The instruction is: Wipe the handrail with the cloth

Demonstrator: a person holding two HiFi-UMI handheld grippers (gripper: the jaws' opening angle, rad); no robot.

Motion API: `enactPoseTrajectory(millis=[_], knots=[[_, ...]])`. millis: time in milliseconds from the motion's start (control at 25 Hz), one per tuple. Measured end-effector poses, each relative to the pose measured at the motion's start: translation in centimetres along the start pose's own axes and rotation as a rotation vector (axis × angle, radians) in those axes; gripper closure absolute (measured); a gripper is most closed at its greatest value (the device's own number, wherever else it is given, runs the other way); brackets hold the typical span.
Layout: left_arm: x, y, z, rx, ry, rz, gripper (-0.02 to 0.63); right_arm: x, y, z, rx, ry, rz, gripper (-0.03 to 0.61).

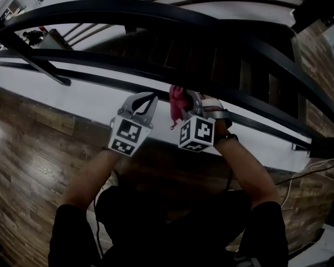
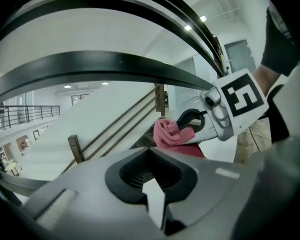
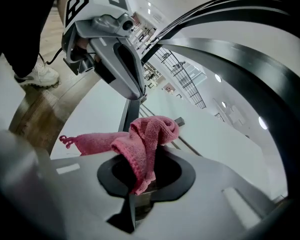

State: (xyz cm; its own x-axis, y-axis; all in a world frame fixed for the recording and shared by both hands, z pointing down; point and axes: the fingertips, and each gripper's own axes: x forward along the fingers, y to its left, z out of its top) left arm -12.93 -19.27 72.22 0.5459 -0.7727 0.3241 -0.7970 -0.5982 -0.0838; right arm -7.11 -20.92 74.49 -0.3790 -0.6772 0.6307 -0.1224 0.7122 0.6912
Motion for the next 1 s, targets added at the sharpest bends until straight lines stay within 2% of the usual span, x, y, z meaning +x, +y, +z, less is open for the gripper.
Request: enactPoseTrajectory(millis=[80, 240, 320, 480, 680, 1000], knots=[[0.5, -1.6, 0.5, 0.02, 0.013, -0.005, 0.615, -0.7, 0.1, -1.1, 0.004, -0.016, 0.001, 0.532], [1.1, -3.3, 1.1, -0.057, 0.013, 0.009, 0.615, -1.8, 0.4, -2.5, -0.045, -0.041, 0.012, 0.532], [1.3, -4.3, 1.6, -0.058, 0.014, 0.014, 0.615, -2.4, 0.5, -3.5, -0.056, -0.05, 0.024, 0.532], [2.4, -7.1, 2.7, 0.069, 0.045, -0.012, 0.614, -3.7, 0.5, -6.0, -0.044, -0.048, 0.019, 0.532], [4.3, -10.2, 3.9, 0.138, 0.073, -0.032, 0.615, -4.9, 0.7, -8.0, -0.048, -0.057, 0.005, 0.532], [6.0, -12.9, 3.2, 0.039, 0.113, -0.024, 0.615, -7.9, 0.2, -13.1, -0.005, -0.072, -0.005, 0.532]])
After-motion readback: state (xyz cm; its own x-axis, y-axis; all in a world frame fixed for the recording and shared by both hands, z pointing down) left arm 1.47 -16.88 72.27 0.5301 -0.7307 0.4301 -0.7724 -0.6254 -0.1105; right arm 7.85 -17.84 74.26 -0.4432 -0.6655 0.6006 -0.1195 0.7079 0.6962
